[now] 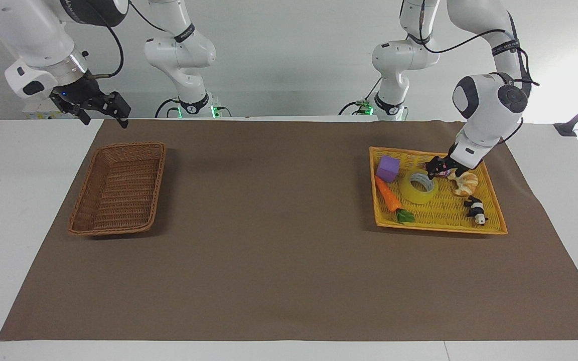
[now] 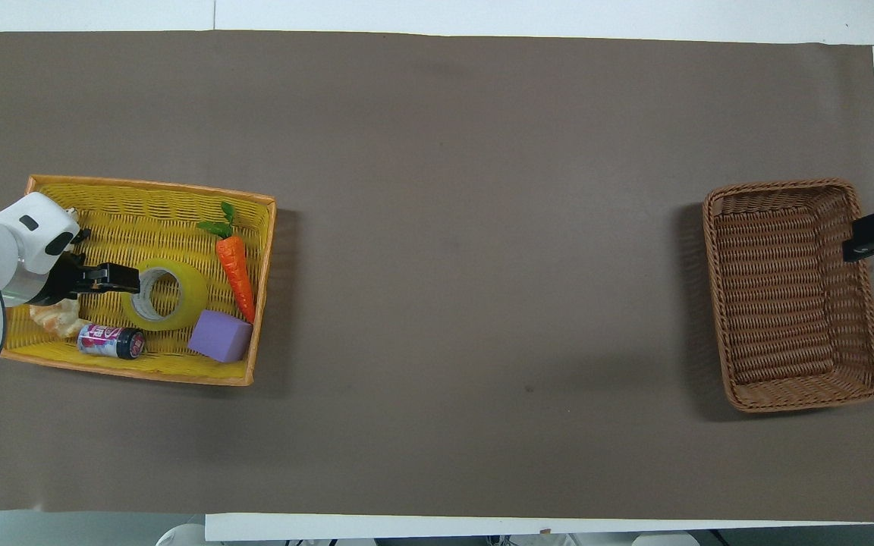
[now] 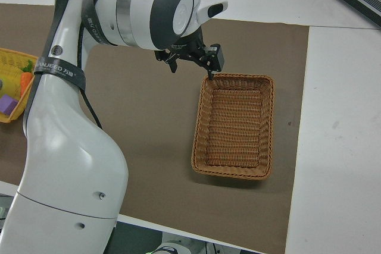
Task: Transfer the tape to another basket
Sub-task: 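Reach the left gripper down to the yellow tape roll in the tray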
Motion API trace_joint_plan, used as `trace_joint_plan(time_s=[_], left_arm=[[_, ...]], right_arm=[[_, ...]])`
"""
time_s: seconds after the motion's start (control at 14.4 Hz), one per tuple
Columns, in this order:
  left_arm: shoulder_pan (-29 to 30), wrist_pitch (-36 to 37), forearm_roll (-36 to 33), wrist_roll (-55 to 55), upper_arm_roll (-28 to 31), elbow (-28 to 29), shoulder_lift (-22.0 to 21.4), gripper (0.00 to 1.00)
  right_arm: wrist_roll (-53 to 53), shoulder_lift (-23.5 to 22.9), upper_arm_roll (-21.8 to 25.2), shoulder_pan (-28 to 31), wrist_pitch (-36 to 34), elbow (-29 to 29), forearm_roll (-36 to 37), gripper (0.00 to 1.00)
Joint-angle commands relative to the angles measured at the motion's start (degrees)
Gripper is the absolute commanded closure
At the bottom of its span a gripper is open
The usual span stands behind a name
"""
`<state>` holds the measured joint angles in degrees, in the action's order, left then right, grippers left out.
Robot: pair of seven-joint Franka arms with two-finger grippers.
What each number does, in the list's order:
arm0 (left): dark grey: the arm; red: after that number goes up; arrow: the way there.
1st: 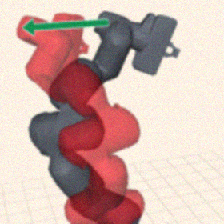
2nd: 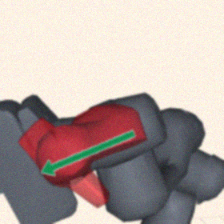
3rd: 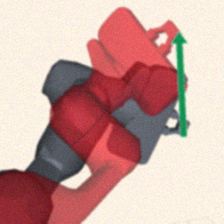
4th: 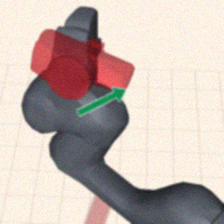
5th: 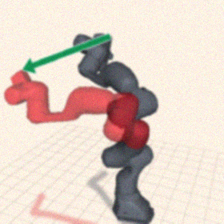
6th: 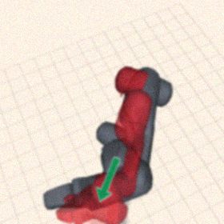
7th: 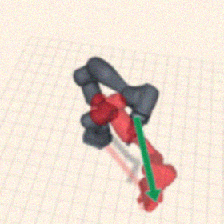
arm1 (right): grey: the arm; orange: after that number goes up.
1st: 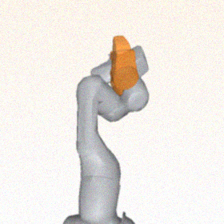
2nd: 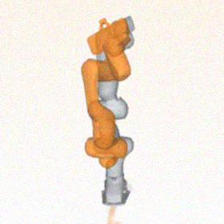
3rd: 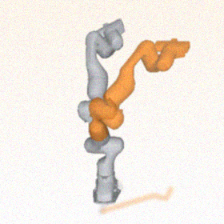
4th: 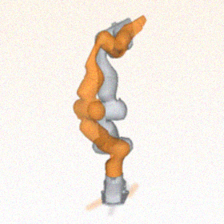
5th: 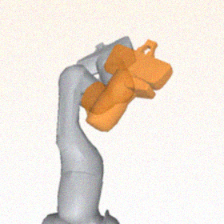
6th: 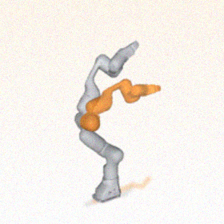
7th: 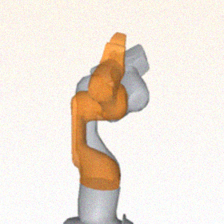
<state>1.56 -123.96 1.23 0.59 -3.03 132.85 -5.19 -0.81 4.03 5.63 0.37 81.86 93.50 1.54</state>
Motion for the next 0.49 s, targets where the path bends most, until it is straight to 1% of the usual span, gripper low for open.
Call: trace_joint_plan(time_s=[0.0,0.21,0.42], left_arm=[[-0.77,-4.35,0.09,1.08,0.48,1.71,1.23,0.01],[-0.68,-5.58,0.09,1.08,0.48,2.07,1.85,0.14],[-0.59,-7.61,0.09,1.17,0.48,2.94,2.02,0.16]], right_arm=[[1.16,1.07,-0.36,0.51,-0.04,1.25,-0.31,0.0],[1.16,1.07,-0.36,0.51,-0.04,1.25,-0.31,0.0],[1.16,1.07,-0.36,0.51,-0.04,1.25,-0.31,0.0]])
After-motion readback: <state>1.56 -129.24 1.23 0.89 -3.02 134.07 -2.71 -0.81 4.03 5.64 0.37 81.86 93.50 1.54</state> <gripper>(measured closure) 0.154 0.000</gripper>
